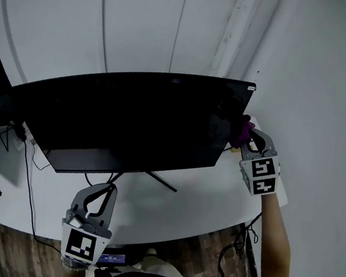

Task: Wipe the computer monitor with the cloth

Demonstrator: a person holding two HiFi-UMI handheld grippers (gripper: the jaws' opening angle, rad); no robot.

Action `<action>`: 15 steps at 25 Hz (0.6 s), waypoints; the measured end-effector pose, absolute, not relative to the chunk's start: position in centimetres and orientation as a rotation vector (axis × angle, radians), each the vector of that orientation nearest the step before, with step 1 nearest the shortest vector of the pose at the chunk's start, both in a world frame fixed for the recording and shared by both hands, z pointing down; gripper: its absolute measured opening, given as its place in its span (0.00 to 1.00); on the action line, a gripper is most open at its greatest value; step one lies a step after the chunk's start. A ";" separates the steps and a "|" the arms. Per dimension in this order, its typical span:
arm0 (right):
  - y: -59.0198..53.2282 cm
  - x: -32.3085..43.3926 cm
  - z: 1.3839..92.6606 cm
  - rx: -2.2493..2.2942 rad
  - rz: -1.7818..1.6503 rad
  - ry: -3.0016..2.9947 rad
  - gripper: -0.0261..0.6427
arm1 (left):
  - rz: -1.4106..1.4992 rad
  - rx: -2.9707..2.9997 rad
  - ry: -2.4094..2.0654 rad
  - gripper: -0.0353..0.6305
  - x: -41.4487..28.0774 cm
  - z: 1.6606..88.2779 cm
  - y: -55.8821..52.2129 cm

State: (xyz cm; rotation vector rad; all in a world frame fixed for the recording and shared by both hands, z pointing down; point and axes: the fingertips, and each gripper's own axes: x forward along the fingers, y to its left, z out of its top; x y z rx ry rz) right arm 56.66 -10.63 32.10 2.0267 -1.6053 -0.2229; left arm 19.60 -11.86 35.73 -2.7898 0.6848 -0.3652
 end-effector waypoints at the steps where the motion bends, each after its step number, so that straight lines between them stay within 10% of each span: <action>1: -10.6 56.6 32.8 2.023 -0.206 -1.608 0.13 | -0.366 -2.791 0.697 0.06 19.4 35.8 -12.0; 15: -8.9 55.5 41.9 1.960 -0.004 -1.624 0.13 | -0.395 -2.786 0.747 0.06 18.9 36.5 -11.8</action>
